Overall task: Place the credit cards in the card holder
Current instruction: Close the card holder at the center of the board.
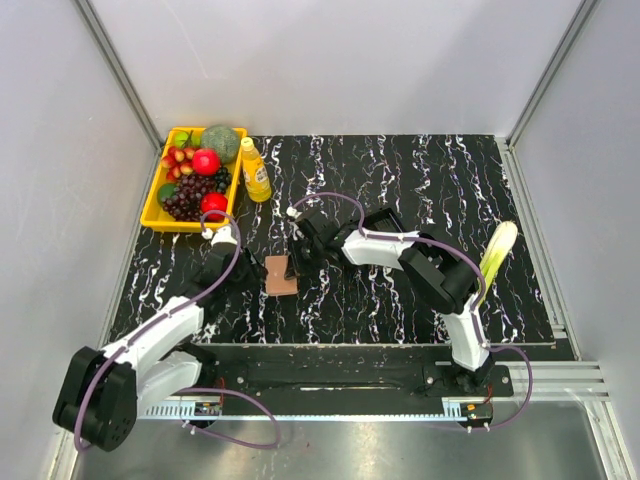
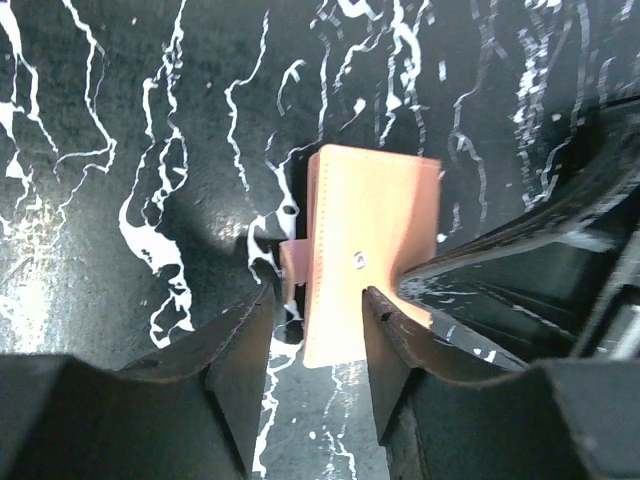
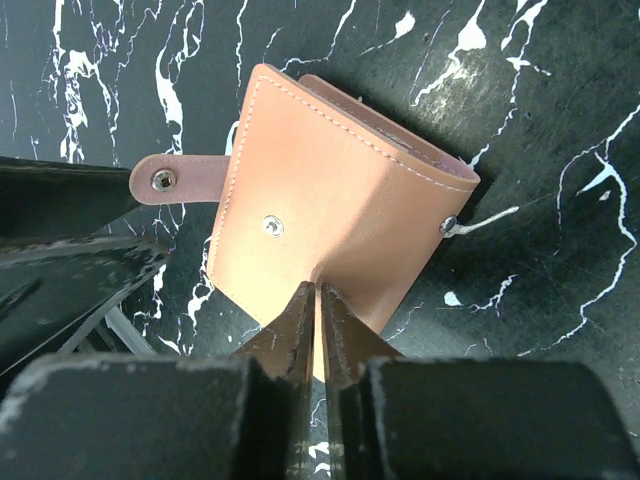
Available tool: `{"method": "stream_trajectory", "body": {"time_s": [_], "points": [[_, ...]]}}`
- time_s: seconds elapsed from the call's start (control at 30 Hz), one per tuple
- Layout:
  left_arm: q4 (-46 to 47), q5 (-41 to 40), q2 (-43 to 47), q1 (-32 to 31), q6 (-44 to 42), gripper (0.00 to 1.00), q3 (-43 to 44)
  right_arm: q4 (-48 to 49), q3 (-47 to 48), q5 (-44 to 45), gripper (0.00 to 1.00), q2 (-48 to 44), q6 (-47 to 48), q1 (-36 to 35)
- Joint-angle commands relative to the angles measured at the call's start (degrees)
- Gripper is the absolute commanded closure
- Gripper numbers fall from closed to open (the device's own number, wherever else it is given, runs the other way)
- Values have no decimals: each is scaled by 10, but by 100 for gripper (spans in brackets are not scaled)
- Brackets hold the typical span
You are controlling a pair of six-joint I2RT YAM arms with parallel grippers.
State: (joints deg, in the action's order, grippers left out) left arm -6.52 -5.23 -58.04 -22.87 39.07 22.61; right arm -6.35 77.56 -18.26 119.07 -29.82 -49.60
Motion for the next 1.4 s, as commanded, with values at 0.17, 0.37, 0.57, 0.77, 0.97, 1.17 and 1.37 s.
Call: {"method": "stream_trajectory", "body": {"time_s": [0.17, 0.37, 0.57, 0.77, 0.97, 1.17, 1.37], "points": [[41, 27, 16, 16, 18, 58, 10, -21, 6, 51, 94, 13, 16, -9], [63, 41, -8, 20, 26, 62, -3, -21, 5, 48, 93, 12, 18, -9], [109, 66, -27, 20, 30, 67, -1, -21, 5, 46, 92, 13, 18, -9], [133, 79, -73, 20, 30, 72, 1, -21, 7, 45, 91, 13, 17, -8], [141, 81, -87, 20, 33, 73, 3, -21, 8, 45, 90, 13, 19, -9], [136, 79, -98, 20, 26, 74, 5, -21, 7, 43, 89, 13, 19, -9], [137, 61, -101, 20, 16, 73, 12, -21, 9, 36, 89, 15, 20, -9]]}}
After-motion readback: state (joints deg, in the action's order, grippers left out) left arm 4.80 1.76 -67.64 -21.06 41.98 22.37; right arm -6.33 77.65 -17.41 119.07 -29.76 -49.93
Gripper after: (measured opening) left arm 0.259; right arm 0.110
